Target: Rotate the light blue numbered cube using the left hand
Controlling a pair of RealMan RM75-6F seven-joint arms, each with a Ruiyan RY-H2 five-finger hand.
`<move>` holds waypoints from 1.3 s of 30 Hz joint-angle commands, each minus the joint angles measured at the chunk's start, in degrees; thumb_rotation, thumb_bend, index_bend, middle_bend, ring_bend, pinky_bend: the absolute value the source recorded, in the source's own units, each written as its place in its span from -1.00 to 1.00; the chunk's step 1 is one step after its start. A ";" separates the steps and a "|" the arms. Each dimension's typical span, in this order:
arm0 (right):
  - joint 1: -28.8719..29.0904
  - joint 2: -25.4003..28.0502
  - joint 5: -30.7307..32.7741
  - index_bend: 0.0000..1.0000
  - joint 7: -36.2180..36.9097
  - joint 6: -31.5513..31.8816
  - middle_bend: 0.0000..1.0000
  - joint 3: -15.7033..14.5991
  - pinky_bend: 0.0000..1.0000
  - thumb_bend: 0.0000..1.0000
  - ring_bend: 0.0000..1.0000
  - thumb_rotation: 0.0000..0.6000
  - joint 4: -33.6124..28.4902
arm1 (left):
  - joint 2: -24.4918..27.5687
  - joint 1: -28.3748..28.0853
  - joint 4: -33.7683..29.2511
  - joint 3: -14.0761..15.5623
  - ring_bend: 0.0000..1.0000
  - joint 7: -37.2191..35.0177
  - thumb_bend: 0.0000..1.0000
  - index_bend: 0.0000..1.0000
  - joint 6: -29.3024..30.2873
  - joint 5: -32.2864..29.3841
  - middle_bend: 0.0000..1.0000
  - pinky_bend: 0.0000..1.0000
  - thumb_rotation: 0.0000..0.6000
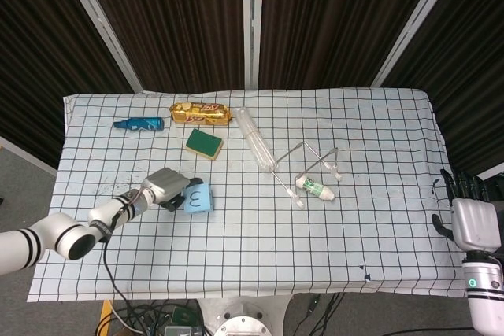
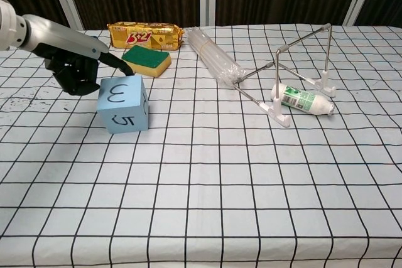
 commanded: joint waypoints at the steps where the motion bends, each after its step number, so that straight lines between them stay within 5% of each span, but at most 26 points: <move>1: -0.03 0.04 -0.08 -1.00 0.01 0.10 -1.00 -0.03 -1.00 -0.50 -1.00 1.00 -0.06 | 0.25 0.44 -0.35 0.35 0.85 -0.17 0.20 -0.74 0.64 -0.08 0.72 0.83 1.00; 21: -0.09 0.40 -0.70 -1.00 -0.24 0.83 -1.00 -0.07 -1.00 -0.49 -1.00 1.00 -1.01 | -0.68 1.41 -1.30 -0.62 0.85 -0.85 0.20 -0.76 3.97 1.82 0.72 0.83 1.00; 27: -0.19 0.64 -1.00 -1.00 0.18 1.19 -1.00 0.01 -1.00 -0.49 -1.00 1.00 -1.13 | 0.61 3.52 -1.98 -1.63 0.85 -1.26 0.20 -0.77 8.95 1.68 0.72 0.83 1.00; 31: -0.39 0.80 -2.01 -1.00 0.87 1.93 -1.00 -0.07 -1.00 -0.49 -1.00 1.00 -1.21 | 2.63 8.97 -4.37 -2.34 0.80 -1.52 0.18 -0.76 19.59 2.59 0.65 0.80 1.00; 35: -0.97 1.14 -3.81 -1.00 2.78 3.34 -1.00 -0.27 -1.00 -0.50 -1.00 1.00 -0.68 | 3.00 19.98 -5.70 -1.30 0.56 2.51 0.06 -0.70 41.10 6.77 0.41 0.64 1.00; 39: -1.71 1.66 -5.49 -1.00 4.73 4.77 -1.00 -0.56 -1.00 -0.59 -1.00 1.00 -0.25 | 0.42 30.74 -2.45 1.07 -0.15 7.24 -0.34 -0.63 58.93 10.56 -0.17 0.18 1.00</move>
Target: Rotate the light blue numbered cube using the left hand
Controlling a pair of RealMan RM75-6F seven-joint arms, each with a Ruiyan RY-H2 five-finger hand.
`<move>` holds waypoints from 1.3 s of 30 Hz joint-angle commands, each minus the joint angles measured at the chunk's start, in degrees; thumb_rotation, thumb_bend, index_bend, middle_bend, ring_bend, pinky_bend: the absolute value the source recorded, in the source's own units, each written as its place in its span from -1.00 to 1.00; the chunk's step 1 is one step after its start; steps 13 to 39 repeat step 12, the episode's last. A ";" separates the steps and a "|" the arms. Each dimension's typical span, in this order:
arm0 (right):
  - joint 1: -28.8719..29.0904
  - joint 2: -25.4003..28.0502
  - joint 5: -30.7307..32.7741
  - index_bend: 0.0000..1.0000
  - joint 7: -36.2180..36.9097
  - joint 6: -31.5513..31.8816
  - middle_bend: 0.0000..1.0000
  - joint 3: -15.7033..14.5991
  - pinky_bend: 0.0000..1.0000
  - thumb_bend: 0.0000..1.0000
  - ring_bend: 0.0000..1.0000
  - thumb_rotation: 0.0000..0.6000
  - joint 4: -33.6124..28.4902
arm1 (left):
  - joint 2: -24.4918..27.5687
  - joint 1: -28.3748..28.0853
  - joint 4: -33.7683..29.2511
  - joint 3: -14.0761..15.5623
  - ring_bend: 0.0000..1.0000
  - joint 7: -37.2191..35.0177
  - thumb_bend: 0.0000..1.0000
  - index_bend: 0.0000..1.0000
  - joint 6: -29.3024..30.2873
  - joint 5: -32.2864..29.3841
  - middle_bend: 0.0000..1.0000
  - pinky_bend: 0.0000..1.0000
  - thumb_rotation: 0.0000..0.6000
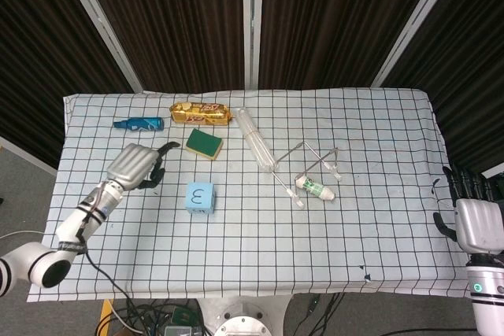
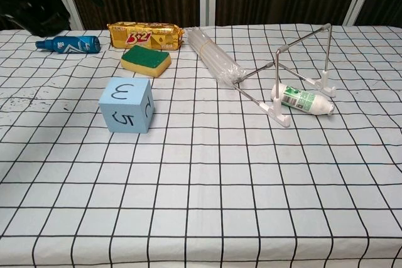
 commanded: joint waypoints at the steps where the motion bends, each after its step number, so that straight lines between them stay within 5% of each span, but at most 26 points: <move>1: -0.67 0.27 -1.36 -1.00 1.41 1.18 -1.00 -0.35 -1.00 -0.60 -1.00 1.00 0.61 | -2.00 18.02 2.60 3.14 -0.41 7.64 -0.47 -0.63 27.81 6.08 -0.38 -0.03 1.00; 4: -1.28 -0.21 -2.60 -1.00 2.80 1.83 -1.00 -1.07 -1.00 -0.64 -1.00 1.00 1.84 | -4.06 23.87 6.42 4.88 -0.89 8.57 -0.75 -0.68 34.61 7.81 -0.83 -0.56 1.00; 7: -1.83 -1.18 -3.71 -1.00 3.85 2.18 -1.00 -1.98 -1.00 -0.65 -1.00 1.00 3.46 | -5.77 29.20 9.35 6.10 -0.97 5.33 -0.86 -0.73 38.62 8.28 -0.92 -0.73 1.00; 12: -3.11 -2.79 -5.07 -1.00 5.10 3.08 -1.00 -3.42 -1.00 -0.65 -1.00 1.00 5.74 | -7.63 34.77 13.30 7.20 -0.98 1.76 -0.90 -0.73 40.75 9.03 -0.92 -0.78 1.00; 39: -3.11 -2.79 -5.07 -1.00 5.10 3.08 -1.00 -3.42 -1.00 -0.65 -1.00 1.00 5.74 | -7.63 34.77 13.30 7.20 -0.98 1.76 -0.90 -0.73 40.75 9.03 -0.92 -0.78 1.00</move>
